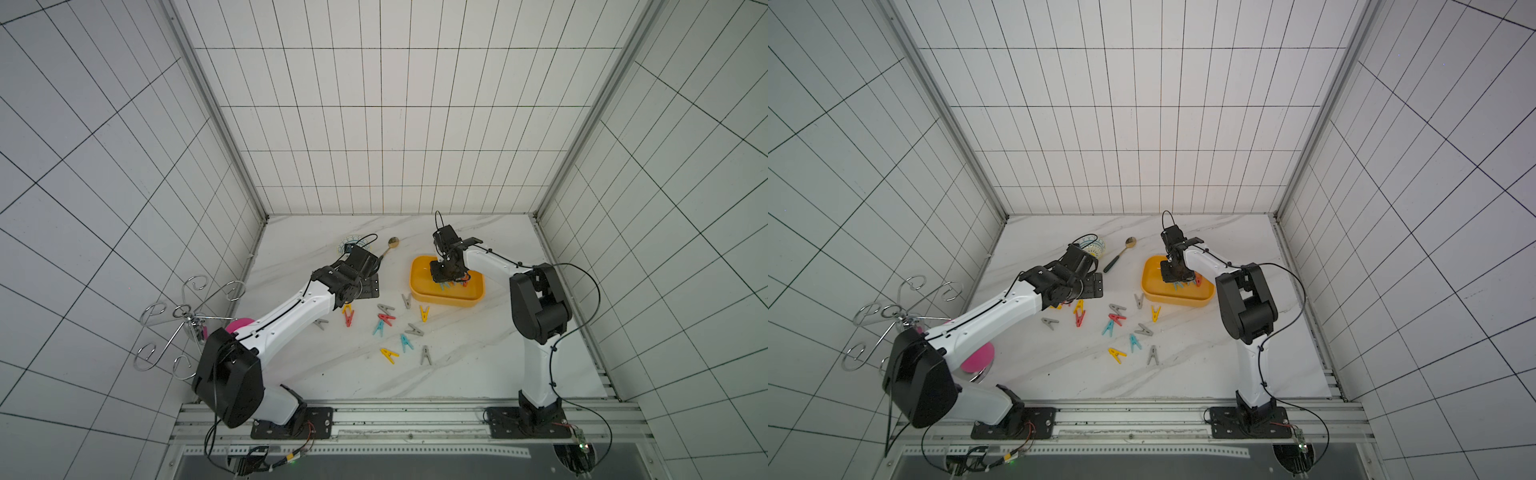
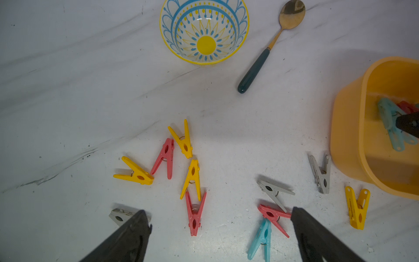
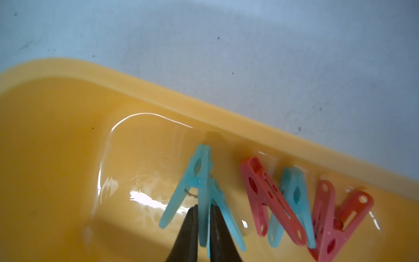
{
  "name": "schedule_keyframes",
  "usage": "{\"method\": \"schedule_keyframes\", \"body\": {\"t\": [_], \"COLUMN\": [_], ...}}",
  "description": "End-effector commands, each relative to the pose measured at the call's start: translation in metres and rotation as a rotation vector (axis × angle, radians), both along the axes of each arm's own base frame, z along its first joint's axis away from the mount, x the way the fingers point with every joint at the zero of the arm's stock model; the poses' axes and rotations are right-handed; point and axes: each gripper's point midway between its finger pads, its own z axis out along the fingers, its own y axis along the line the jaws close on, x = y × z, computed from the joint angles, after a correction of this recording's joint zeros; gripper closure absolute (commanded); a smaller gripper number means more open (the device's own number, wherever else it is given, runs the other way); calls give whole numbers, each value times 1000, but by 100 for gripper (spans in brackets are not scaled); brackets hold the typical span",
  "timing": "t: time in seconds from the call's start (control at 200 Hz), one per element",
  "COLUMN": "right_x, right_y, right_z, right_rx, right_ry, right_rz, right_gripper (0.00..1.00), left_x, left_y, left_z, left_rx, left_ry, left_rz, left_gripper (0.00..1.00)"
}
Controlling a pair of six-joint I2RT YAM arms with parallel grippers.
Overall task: Put the clothespins into the storage box
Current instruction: Place the clothespin in the storage box, then pick up the clothespin from the center of the board.
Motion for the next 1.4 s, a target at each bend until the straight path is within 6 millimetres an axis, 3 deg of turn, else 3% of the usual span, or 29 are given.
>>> {"method": "schedule_keyframes", "body": {"t": [0.0,0.235,0.485,0.625,0.77,1.084,1.394], "right_x": [0,-28,-87,-114,-127,-125,-128], "right_y": [-3,-4,12,21,26,28,44], "right_z": [24,69,79,65,40,-3,-26], "right_rx": [8,74,79,121,138,113,122], "right_ry": [-6,-45,-73,-72,-49,0,18], "right_rz": [13,14,24,-5,-30,-91,-117], "right_gripper": [81,79,60,56,51,48,48], "left_x": [6,2,6,6,3,0,2], "left_y": [-4,-1,6,9,12,16,19], "left_z": [13,22,32,29,21,15,13], "left_rx": [-16,-33,-41,-44,-39,-30,-25], "left_ry": [-40,-60,-97,-88,-72,-58,-54], "left_rz": [-9,0,27,37,45,48,47], "left_gripper": [1,2,1,2,1,1,1]}}
